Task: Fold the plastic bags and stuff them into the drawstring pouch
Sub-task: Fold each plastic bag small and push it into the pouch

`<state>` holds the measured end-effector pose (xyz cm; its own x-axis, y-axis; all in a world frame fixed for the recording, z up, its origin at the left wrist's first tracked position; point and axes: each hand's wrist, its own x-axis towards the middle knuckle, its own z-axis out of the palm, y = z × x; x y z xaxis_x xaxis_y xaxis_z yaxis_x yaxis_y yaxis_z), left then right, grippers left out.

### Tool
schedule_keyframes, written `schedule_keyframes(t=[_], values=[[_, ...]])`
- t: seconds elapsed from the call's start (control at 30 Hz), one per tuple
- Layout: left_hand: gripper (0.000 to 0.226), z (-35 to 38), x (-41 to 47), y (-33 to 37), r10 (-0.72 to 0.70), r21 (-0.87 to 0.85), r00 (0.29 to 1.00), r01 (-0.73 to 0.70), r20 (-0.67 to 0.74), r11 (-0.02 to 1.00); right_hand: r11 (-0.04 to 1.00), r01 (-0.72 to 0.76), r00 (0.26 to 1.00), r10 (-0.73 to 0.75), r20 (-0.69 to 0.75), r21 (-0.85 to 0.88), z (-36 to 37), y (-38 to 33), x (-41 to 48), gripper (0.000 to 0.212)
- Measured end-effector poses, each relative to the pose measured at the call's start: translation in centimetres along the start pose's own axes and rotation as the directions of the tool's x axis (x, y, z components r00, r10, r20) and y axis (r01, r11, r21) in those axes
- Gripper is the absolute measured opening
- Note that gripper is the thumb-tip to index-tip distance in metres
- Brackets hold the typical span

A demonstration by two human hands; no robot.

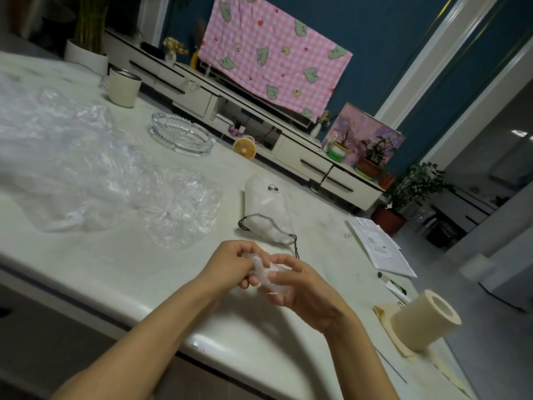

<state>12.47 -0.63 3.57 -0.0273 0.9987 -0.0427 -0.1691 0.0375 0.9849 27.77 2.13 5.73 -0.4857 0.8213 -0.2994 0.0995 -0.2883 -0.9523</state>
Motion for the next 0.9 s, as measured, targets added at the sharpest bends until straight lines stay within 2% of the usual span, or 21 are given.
schedule_keyframes(t=[0.1, 0.2, 0.3, 0.4, 0.47, 0.53, 0.67, 0.77, 0.83, 0.9], values=[[0.029, -0.2, 0.2, 0.1, -0.082, -0.080, 0.996, 0.084, 0.031, 0.993, 0.998, 0.006, 0.996, -0.012, -0.084, -0.061, 0.3, 0.0, -0.1, 0.031], [0.029, -0.3, 0.5, 0.1, -0.153, -0.169, 0.987, 0.158, 0.038, 0.973, 0.993, 0.027, 0.986, -0.046, -0.161, -0.116, 0.2, 0.4, 0.4, 0.023], [0.018, -0.1, 0.7, -0.5, -0.071, -0.011, 0.997, 0.070, -0.010, 0.997, 0.989, 0.051, 0.985, -0.073, -0.158, -0.141, 0.1, 0.4, 0.3, 0.007], [0.029, -0.3, 0.9, -0.8, 0.030, 0.181, 0.999, -0.024, -0.033, 0.983, 0.935, 0.056, 0.978, -0.122, -0.168, -0.351, -0.2, 0.4, 0.4, 0.021], [0.030, -0.4, 0.9, -0.7, 0.057, 0.183, 0.998, -0.052, -0.021, 0.982, 0.882, 0.052, 0.978, -0.140, -0.155, -0.468, -0.2, 0.1, 0.4, 0.017], [0.029, -0.4, 0.9, -0.6, 0.097, 0.150, 0.995, -0.092, -0.029, 0.984, 0.862, 0.040, 0.988, -0.108, -0.107, -0.506, -0.2, -0.1, 0.3, 0.014], [0.018, -0.4, 1.2, -1.1, 0.187, 0.084, 0.977, -0.179, -0.099, 0.980, 0.887, 0.065, 0.997, -0.078, -0.010, -0.457, -0.2, -0.6, -0.1, 0.006], [0.008, -0.5, 1.3, -1.1, 0.189, 0.030, 0.969, -0.187, -0.159, 0.982, 0.940, 0.115, 0.993, -0.112, 0.028, -0.320, -0.1, -0.4, 0.1, 0.011], [0.002, -0.4, 1.5, -1.3, 0.178, 0.066, 0.972, -0.170, -0.154, 0.983, 0.956, 0.165, 0.986, -0.167, 0.009, -0.242, 0.2, -0.1, 0.4, 0.012], [0.014, -0.1, 1.8, -1.9, 0.168, 0.161, 0.975, -0.144, -0.146, 0.976, 0.963, 0.204, 0.976, -0.215, -0.044, -0.177, 0.6, 0.4, 0.8, 0.018]])
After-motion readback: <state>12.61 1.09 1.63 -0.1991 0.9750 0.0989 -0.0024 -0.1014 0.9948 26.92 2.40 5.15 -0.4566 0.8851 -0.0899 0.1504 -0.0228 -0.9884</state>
